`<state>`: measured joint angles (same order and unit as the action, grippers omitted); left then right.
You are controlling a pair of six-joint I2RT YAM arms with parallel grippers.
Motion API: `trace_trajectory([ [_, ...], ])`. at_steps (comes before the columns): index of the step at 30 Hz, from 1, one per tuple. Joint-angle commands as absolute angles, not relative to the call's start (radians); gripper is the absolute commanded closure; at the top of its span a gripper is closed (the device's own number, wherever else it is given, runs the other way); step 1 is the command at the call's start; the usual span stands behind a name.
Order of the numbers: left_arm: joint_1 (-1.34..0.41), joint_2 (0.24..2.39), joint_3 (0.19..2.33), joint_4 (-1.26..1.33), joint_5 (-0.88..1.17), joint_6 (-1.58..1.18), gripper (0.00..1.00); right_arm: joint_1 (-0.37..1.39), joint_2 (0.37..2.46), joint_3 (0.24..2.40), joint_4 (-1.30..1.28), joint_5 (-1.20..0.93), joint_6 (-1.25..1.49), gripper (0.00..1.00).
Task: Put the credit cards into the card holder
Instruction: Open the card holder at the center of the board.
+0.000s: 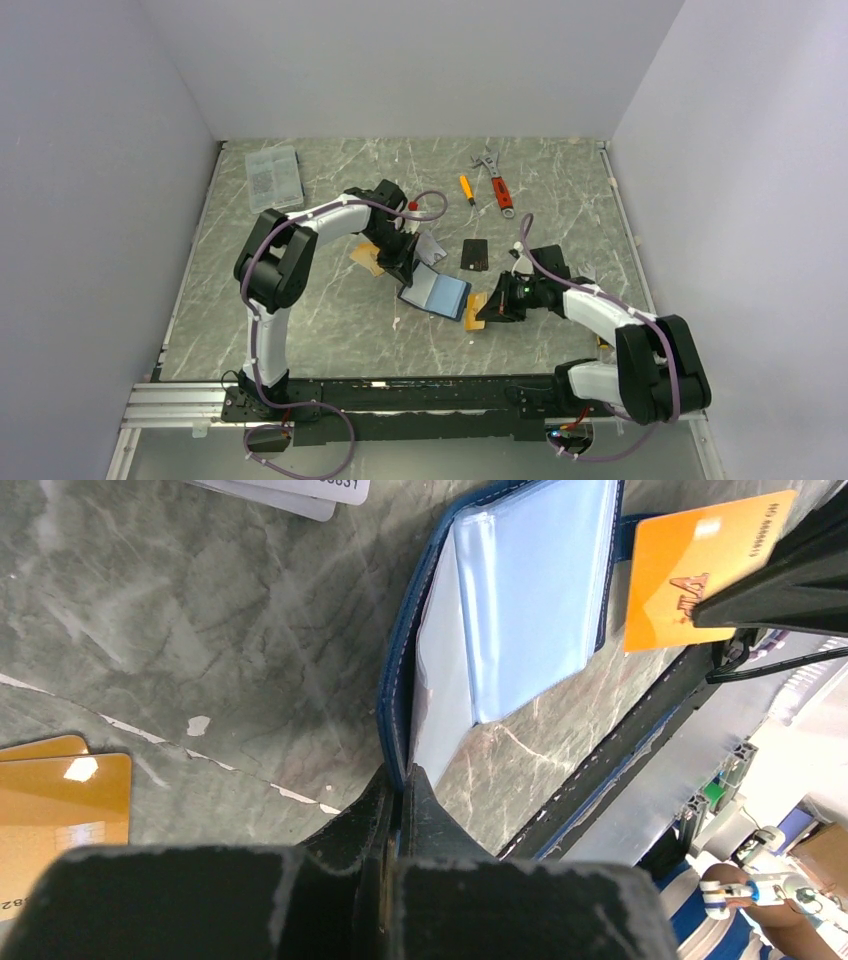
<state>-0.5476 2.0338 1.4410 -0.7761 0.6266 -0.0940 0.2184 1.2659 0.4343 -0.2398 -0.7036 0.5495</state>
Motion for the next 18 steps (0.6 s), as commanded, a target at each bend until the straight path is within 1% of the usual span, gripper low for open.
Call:
trace_trajectory([
  [1,-0.561,1.973,1.447,-0.766,0.605,-0.083,1.0,0.217,1.15,0.424,-0.221,-0.728,0.552,1.0],
  [5,-0.564,1.97,1.448,-0.769,0.601,-0.081,1.0,0.217,1.129,0.432,-0.195,-0.754,0.554,1.0],
  [18,-0.582,1.971,1.459,-0.77,0.584,-0.074,1.0,0.242,1.311,0.468,-0.086,-0.775,0.544,1.0],
])
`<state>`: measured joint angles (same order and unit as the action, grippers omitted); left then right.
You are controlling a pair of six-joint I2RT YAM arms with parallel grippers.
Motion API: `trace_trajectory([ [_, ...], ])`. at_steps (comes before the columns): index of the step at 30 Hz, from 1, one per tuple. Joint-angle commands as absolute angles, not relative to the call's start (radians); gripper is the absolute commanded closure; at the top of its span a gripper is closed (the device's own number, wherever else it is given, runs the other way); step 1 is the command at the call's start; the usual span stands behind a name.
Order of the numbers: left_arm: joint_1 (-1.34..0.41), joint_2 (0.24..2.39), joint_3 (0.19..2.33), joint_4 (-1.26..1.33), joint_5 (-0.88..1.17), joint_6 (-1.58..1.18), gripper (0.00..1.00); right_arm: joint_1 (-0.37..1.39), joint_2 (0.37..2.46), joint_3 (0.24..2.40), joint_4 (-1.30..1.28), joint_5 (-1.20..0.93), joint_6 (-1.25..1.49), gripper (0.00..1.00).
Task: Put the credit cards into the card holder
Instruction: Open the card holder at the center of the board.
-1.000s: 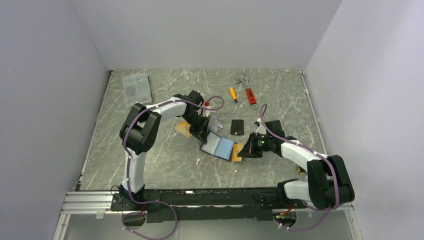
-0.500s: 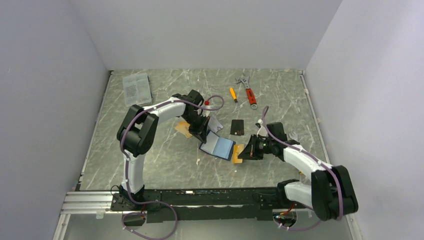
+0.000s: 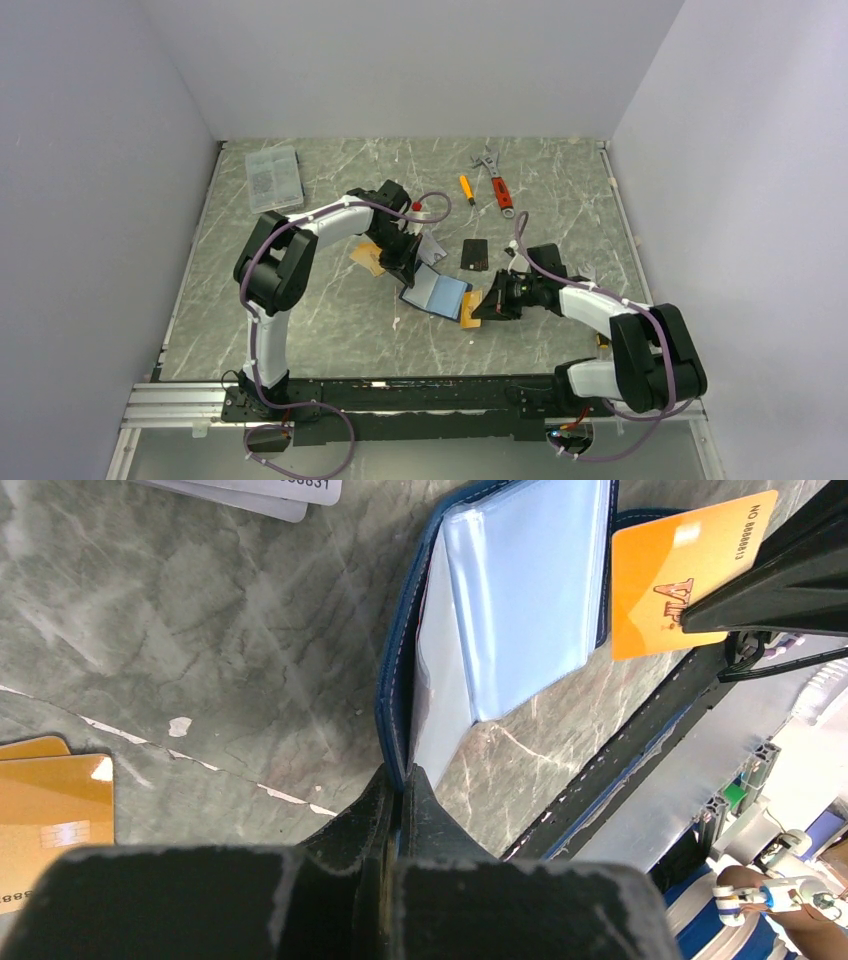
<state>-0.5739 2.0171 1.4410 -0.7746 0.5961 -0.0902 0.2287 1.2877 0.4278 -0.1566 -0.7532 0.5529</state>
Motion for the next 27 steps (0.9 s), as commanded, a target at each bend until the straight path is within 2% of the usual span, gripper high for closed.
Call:
trace_trajectory([
  [1,-0.583,1.97,1.459,-0.77,0.581,-0.074,1.0,0.246,1.317,0.467,-0.078,-0.775,0.545,1.0],
  [18,-0.584,1.955,1.451,-0.77,0.571,-0.071,1.0,0.277,1.396,0.452,-0.062,-0.736,0.546,1.0],
  [27,-0.583,1.949,1.451,-0.77,0.569,-0.068,1.0,0.276,1.353,0.422,-0.087,-0.7,0.554,1.0],
])
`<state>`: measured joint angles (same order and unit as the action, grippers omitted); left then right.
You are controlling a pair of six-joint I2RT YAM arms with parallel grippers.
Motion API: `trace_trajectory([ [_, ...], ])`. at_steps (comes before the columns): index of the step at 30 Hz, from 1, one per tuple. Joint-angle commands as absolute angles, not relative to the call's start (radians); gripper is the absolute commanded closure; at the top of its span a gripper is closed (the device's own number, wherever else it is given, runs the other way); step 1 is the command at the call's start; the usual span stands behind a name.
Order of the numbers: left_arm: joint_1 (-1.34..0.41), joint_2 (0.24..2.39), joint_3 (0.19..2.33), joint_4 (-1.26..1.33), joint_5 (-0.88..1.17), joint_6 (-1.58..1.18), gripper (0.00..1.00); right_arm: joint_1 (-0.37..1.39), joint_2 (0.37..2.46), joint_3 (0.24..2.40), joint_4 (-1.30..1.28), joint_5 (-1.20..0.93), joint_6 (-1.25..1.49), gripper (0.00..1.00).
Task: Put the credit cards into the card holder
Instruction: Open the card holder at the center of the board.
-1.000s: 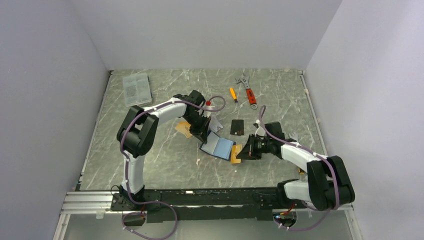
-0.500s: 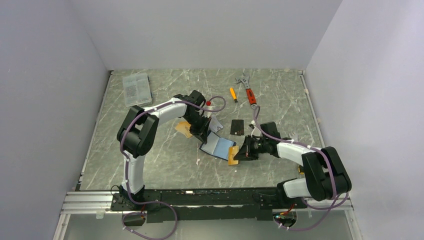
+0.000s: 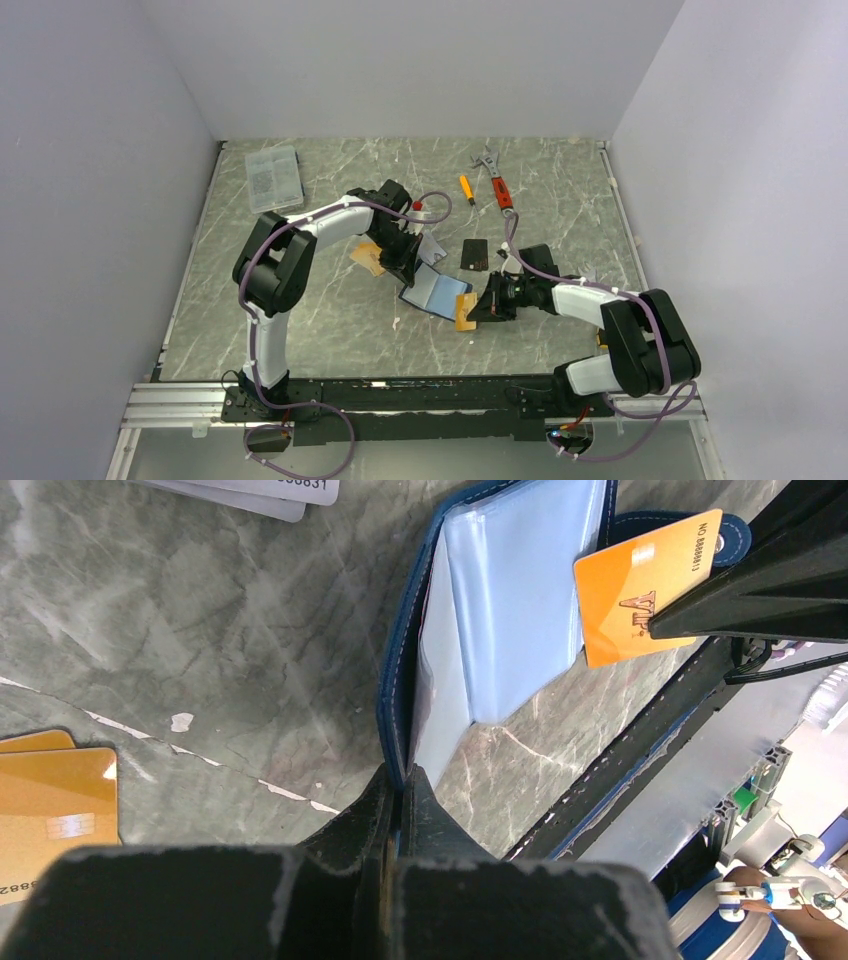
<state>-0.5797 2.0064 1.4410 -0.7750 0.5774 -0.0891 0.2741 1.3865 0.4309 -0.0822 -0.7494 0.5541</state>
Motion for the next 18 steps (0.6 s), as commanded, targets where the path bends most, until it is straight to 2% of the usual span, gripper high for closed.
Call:
trace_trajectory([
  [1,-0.584,1.948,1.45,-0.77,0.57,-0.069,1.0,0.276,1.349,0.418,-0.087,-0.7,0.555,1.0],
  [18,-0.585,1.941,1.436,-0.76,0.567,-0.071,1.0,0.268,1.347,0.401,-0.088,-0.693,0.561,1.0],
])
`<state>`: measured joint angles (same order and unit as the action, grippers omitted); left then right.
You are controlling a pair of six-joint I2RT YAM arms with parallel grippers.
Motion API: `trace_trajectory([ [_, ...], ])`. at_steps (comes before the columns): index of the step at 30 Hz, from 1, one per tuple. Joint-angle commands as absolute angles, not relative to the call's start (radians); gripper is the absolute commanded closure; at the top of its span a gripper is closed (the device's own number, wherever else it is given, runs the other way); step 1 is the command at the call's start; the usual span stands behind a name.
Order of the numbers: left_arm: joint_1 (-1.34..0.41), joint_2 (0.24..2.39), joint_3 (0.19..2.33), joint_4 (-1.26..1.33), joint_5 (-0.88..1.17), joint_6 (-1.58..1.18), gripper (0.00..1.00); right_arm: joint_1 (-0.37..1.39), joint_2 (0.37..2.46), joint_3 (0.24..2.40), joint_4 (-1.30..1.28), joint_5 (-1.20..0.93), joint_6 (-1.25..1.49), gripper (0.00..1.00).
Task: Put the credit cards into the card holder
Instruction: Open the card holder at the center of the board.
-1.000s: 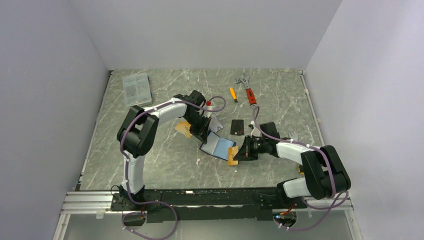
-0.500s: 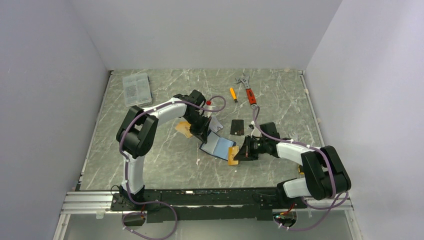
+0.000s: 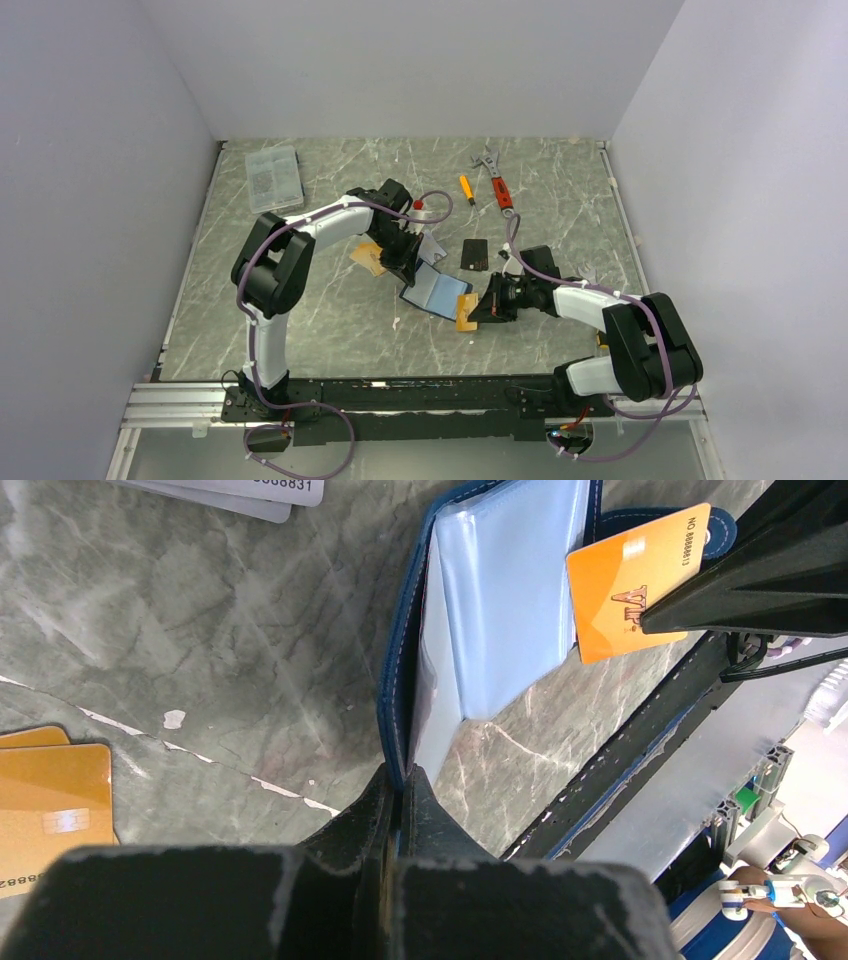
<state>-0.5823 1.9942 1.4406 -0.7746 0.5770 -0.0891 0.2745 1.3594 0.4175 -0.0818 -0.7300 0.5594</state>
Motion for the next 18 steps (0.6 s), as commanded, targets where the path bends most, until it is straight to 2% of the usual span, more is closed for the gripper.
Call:
trace_trajectory([
  [1,-0.585,1.942,1.435,-0.76,0.568,-0.071,1.0,0.268,1.346,0.399,-0.088,-0.693,0.561,1.0],
  [18,-0.586,1.938,1.433,-0.757,0.577,-0.072,1.0,0.266,1.392,0.401,-0.043,-0.721,0.577,1.0],
])
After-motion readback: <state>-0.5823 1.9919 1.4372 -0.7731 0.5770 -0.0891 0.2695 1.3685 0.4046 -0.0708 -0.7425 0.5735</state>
